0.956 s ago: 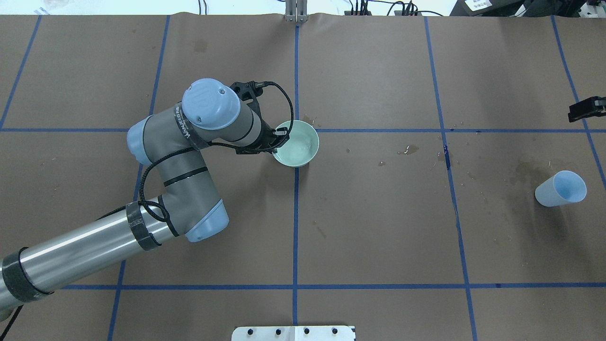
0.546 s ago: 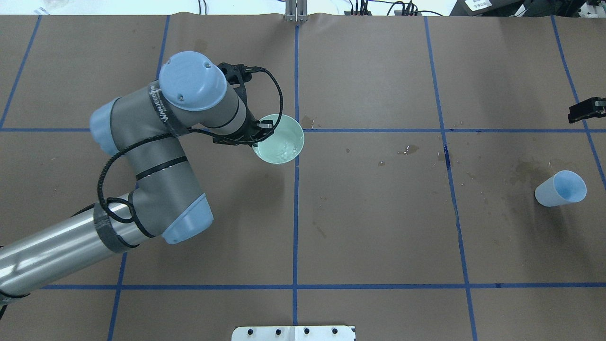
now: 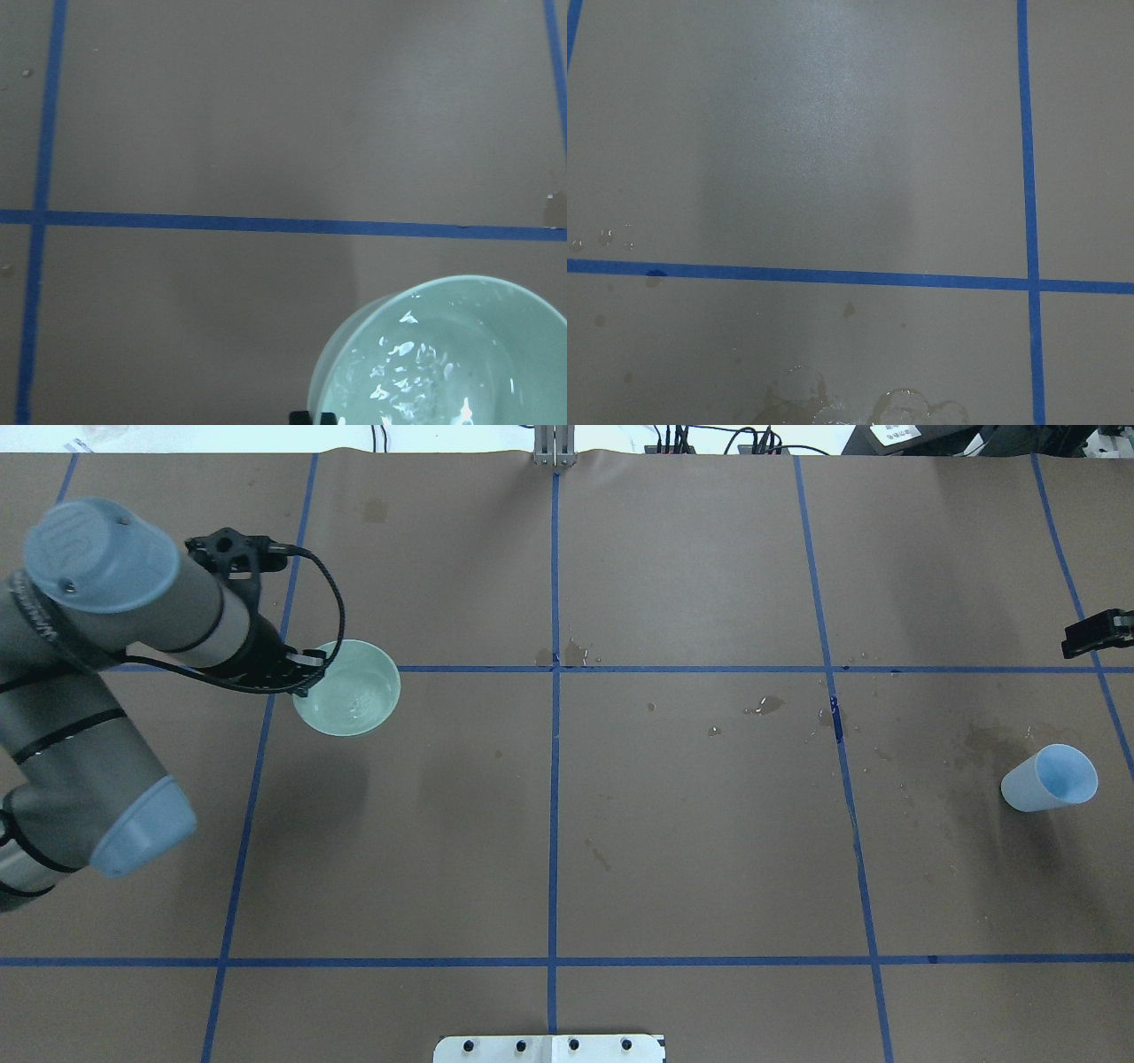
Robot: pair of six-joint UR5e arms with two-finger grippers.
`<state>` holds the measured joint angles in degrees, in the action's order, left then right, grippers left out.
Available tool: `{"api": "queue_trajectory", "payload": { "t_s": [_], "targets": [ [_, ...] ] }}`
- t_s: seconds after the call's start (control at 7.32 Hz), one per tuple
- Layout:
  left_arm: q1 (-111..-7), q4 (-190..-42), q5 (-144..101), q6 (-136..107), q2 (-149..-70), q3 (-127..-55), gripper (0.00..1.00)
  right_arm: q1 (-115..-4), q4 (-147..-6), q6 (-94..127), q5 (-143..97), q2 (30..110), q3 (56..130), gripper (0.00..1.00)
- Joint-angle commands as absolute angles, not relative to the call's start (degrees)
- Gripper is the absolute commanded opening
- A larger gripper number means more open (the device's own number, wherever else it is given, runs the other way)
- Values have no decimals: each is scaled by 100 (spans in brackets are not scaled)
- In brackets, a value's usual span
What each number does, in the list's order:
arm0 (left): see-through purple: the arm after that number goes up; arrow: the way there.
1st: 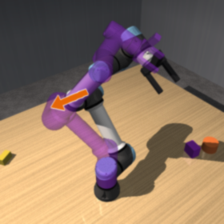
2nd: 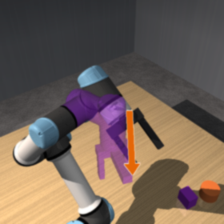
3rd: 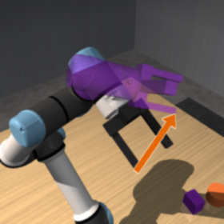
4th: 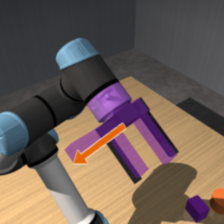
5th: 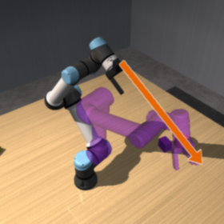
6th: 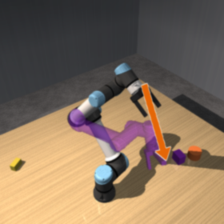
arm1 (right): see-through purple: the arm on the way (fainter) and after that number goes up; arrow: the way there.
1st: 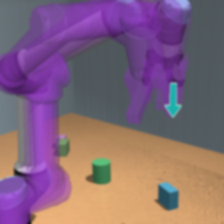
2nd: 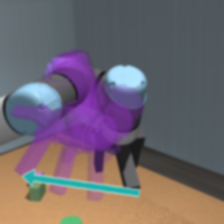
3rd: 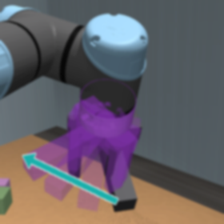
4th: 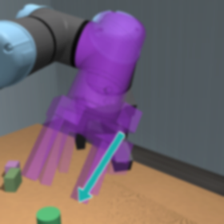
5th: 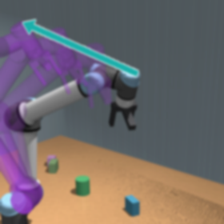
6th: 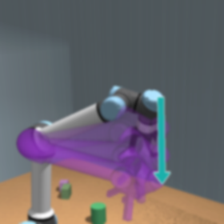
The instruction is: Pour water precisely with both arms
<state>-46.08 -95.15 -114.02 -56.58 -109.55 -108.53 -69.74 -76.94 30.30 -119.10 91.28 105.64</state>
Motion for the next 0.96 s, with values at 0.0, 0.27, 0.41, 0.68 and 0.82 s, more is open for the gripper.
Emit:
{"api": "queue_trajectory", "payload": {
  "t_s": [0.0,0.27,0.41,0.68,0.82],
  "targets": [
    [-5245,-10434,-11933,-4836,-9779,-10899,0,-7040,-7838,2797,-12006,9132,10547,99],
    [-5528,-11562,-12391,-4511,-9196,-10304,0,-7320,-8732,2076,-12172,8861,10556,99],
    [-5537,-11984,-12393,-4483,-9054,-10014,0,-7426,-8945,1857,-12364,8833,10547,99],
    [-5555,-12829,-12619,-4491,-8825,-9468,0,-7549,-9393,1469,-12610,8790,10547,99],
    [-5659,-12832,-12847,-4483,-8789,-9448,0,-7576,-9552,1450,-12673,8754,10547,99]
  ]
}}
